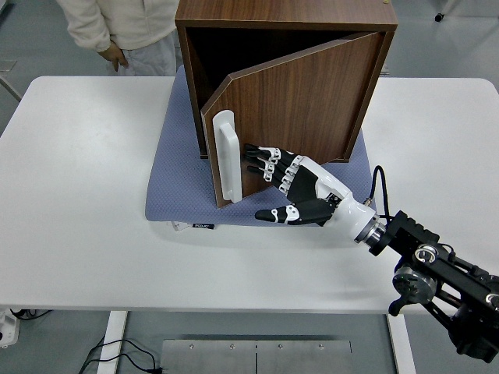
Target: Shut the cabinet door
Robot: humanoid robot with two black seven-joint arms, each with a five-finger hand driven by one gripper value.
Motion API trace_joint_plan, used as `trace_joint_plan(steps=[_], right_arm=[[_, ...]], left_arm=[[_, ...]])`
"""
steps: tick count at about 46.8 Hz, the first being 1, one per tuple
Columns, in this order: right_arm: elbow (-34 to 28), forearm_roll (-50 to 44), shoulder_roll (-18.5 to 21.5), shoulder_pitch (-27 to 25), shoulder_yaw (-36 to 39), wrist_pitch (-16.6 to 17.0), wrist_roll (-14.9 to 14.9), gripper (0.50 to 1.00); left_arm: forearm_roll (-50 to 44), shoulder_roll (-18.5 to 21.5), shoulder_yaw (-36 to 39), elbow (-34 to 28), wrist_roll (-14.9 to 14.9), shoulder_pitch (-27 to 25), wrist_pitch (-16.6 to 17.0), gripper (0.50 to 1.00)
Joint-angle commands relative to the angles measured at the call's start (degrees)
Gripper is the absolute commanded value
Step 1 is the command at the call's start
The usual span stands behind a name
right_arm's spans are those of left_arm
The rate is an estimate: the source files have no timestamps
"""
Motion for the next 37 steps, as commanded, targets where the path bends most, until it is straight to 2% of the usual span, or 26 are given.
trace_joint_plan(steps=[1, 11, 37], right_arm=[[-0.94, 0.06, 0.46, 1.39, 0.02, -0.74, -0.35, 1.000], [-4.55, 3.13, 1.60, 4.55, 0.11, -3.11, -1.31, 1.000], [-11.84, 3.40, 7.75, 8.69, 0.02, -5.57, -2.37, 1.000]], left_arm=[[0.00, 0.00, 0.00, 0.01, 0.01, 0.00, 0.00, 1.000], [0.00, 0.00, 0.00, 0.01, 0.01, 0.00, 0.00, 1.000], [0.00, 0.00, 0.00, 0.01, -0.07, 0.00, 0.00, 1.000]])
